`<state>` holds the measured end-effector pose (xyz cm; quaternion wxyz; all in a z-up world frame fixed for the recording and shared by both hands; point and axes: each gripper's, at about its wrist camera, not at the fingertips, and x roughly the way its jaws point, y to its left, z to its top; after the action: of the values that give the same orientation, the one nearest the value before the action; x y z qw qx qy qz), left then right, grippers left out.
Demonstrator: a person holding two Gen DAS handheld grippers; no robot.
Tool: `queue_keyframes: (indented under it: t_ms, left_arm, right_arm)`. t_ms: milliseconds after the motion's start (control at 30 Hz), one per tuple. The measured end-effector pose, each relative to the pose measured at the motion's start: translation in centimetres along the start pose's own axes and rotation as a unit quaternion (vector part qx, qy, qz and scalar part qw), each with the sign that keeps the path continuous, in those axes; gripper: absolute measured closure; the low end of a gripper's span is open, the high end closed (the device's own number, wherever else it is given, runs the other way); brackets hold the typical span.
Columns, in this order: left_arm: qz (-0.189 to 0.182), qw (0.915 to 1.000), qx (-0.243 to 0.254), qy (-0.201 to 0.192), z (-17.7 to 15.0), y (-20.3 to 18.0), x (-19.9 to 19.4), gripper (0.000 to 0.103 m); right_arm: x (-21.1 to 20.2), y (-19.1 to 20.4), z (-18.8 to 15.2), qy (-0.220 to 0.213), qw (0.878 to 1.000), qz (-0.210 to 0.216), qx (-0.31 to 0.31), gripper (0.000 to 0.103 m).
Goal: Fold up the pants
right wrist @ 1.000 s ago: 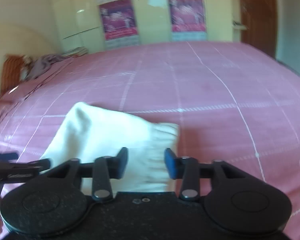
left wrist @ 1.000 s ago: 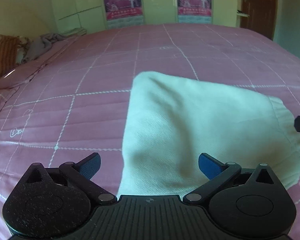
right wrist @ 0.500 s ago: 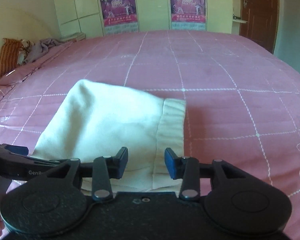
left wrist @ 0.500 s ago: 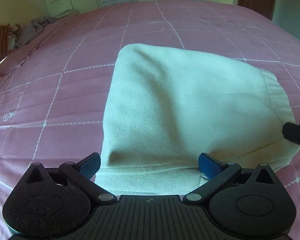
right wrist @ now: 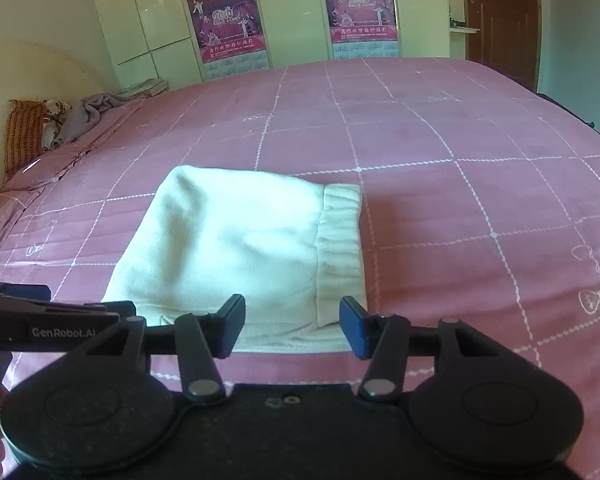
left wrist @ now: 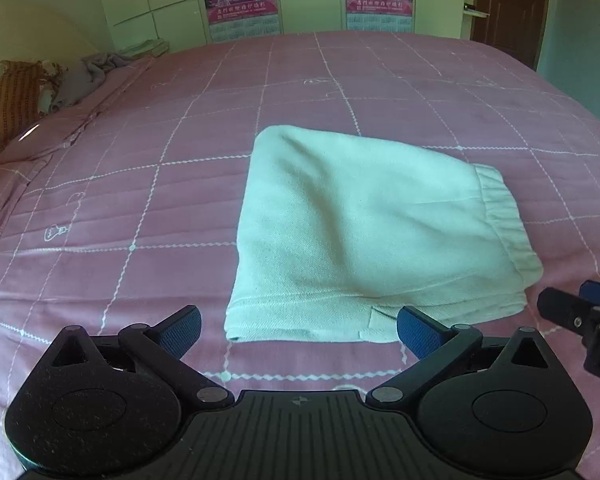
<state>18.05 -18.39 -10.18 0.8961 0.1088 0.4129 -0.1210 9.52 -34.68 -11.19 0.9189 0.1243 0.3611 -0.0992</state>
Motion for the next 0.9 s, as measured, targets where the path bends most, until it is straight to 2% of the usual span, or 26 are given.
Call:
queue_keyframes:
  t_ms: [367, 433, 600, 767, 833, 900]
  left_arm:
    - [0.009, 0.9993, 0.004, -0.037, -3.6, 1.0, -10.1, 0.0]
    - [0.017, 0.9982, 0.006, -0.056, -4.4, 1.2, -12.4, 0.0]
    - [0.06, 0.9928, 0.02, -0.102, -6.3, 1.6, -17.6, 0.0]
    - [0.068, 0.9821, -0.021, -0.175, -8.3, 2.5, -22.8, 0.0]
    - [0.064, 0.9792, -0.028, -0.191, -9.0, 2.6, -24.2, 0.0]
    - [0.06, 0.9779, -0.028, -0.199, -9.7, 2.5, -25.3, 0.0]
  right_arm:
    - [-9.1, 1.4, -3.7, -0.02, 0.999, 0.038, 0.0, 0.034]
    - [-11.2, 1.6, -4.2, -0.032, 0.998, 0.046, -0.002, 0.027]
    - [-15.9, 1.7, -5.6, -0.065, 0.996, 0.064, -0.003, 0.021]
    - [-19.7, 1.8, -6.9, -0.099, 0.992, 0.075, 0.0, 0.014]
    - [-21.0, 2.1, -7.4, -0.112, 0.991, 0.075, -0.003, 0.009]
    - [-22.1, 2.2, -7.9, -0.118, 0.99, 0.077, -0.002, 0.008]
